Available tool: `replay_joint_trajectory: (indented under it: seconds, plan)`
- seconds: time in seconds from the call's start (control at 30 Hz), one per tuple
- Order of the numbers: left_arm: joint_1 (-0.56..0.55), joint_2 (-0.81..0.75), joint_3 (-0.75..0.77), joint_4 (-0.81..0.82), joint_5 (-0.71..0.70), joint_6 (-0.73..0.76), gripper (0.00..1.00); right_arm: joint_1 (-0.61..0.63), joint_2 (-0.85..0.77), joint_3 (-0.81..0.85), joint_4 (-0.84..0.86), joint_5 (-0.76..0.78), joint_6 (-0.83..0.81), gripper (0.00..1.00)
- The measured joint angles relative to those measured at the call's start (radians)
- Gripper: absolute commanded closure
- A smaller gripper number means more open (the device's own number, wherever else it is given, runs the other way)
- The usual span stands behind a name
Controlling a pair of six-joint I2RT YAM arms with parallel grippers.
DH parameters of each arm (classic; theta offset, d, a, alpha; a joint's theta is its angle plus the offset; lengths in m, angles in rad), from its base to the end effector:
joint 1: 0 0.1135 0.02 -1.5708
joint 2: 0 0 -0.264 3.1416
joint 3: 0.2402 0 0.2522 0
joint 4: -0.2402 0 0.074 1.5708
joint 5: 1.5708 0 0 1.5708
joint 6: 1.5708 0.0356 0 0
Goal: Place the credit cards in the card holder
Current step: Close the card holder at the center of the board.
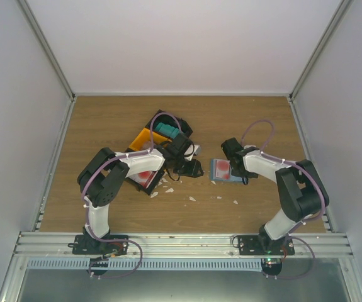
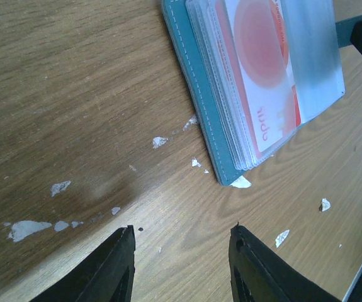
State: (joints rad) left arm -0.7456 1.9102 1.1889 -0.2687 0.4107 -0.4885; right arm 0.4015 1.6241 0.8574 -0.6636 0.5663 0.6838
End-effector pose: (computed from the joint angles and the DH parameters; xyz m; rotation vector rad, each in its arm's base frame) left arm 0.2769 -0.2750 0.1566 0.5219 2.7033 -0.9420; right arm 0.2529 0.0866 0.1474 0.4306 2.6408 -0.5693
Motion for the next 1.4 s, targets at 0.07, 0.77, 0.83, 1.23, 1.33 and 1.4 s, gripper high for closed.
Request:
replay_joint_trajectory:
  seconds: [0.07, 0.77, 0.83, 1.23, 1.33, 1.4]
  plan:
    - [0.0, 0.0, -0.001, 0.001, 0.0, 0.0, 0.56, 0.0, 0.0, 0.0, 0.008, 0.002, -0.01, 1.0]
    - [-0.015, 0.126, 0.113, -0.04, -0.09, -0.001, 0.88, -0.006, -0.254, 0.027, 0.124, -0.465, -0.12, 1.0]
    - [-0.016, 0.129, 0.116, -0.043, -0.097, 0.0, 0.89, -0.008, -0.264, 0.023, 0.154, -0.535, -0.119, 1.0]
    - [-0.019, 0.129, 0.116, -0.042, -0.101, -0.002, 0.9, -0.01, -0.235, -0.125, 0.464, -0.89, -0.031, 0.99]
    - [-0.019, 0.124, 0.098, -0.013, -0.094, -0.019, 0.9, -0.01, -0.2, -0.184, 0.554, -0.957, 0.013, 1.0]
    - [-0.019, 0.108, 0.075, -0.001, -0.093, -0.035, 0.9, -0.01, -0.174, -0.222, 0.61, -0.994, 0.042, 1.0]
